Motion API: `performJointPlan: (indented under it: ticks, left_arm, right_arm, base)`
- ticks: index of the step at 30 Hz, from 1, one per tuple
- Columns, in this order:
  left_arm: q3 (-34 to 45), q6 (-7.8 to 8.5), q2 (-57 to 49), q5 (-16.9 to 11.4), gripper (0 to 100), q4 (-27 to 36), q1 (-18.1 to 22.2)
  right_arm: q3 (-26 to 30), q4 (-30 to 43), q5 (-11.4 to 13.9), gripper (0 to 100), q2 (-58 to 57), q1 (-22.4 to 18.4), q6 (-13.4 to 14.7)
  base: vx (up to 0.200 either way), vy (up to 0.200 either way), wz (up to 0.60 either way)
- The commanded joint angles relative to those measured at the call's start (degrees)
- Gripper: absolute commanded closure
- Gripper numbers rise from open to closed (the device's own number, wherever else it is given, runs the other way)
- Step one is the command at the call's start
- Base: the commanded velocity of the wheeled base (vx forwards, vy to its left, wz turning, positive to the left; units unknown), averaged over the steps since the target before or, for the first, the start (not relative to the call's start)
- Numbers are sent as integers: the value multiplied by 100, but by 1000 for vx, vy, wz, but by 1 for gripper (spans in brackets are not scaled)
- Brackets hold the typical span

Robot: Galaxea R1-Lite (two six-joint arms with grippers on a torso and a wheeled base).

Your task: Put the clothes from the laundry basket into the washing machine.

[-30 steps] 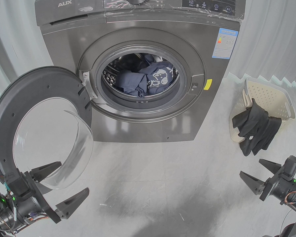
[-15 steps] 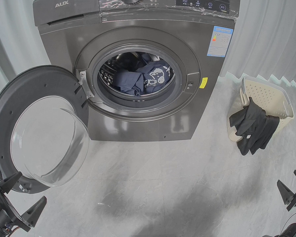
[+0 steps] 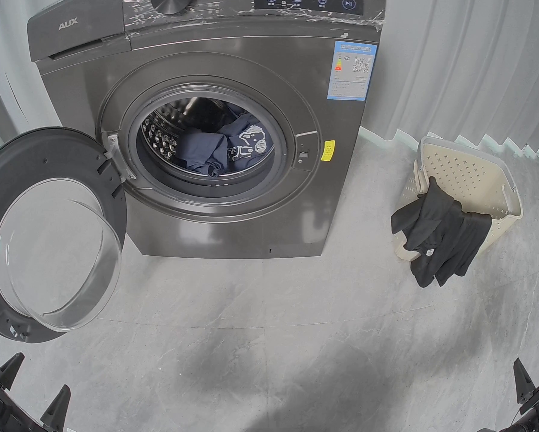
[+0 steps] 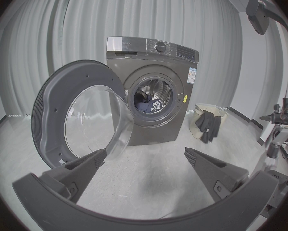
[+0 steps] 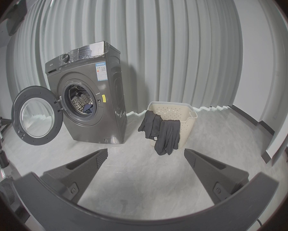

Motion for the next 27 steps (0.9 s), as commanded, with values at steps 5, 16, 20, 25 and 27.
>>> performJointPlan:
  ticks: [5, 16, 20, 25, 27]
  left_arm:
    - [101, 234, -484, 111, 0, 67, 637]
    - [101, 173, -906, -1111, 0, 128, 901]
    - [101, 67, -906, -1120, 0, 128, 892]
    - [101, 14, -906, -1111, 0, 102, 901]
    - [101, 6, -906, -1084, 0, 102, 892]
  right_arm:
    - [75, 18, 208, 0, -308, -78, -95]
    - [75, 18, 208, 0, -308, -78, -95]
    - [75, 18, 208, 0, -308, -78, -95]
    - [75, 18, 208, 0, -308, -78, -95]
    - [75, 18, 208, 0, -308, -78, -95]
  base:
    - [0, -200, 0]
    - [0, -200, 0]
    - [0, -200, 0]
    - [0, -120, 0]
    - [0, 0, 0]
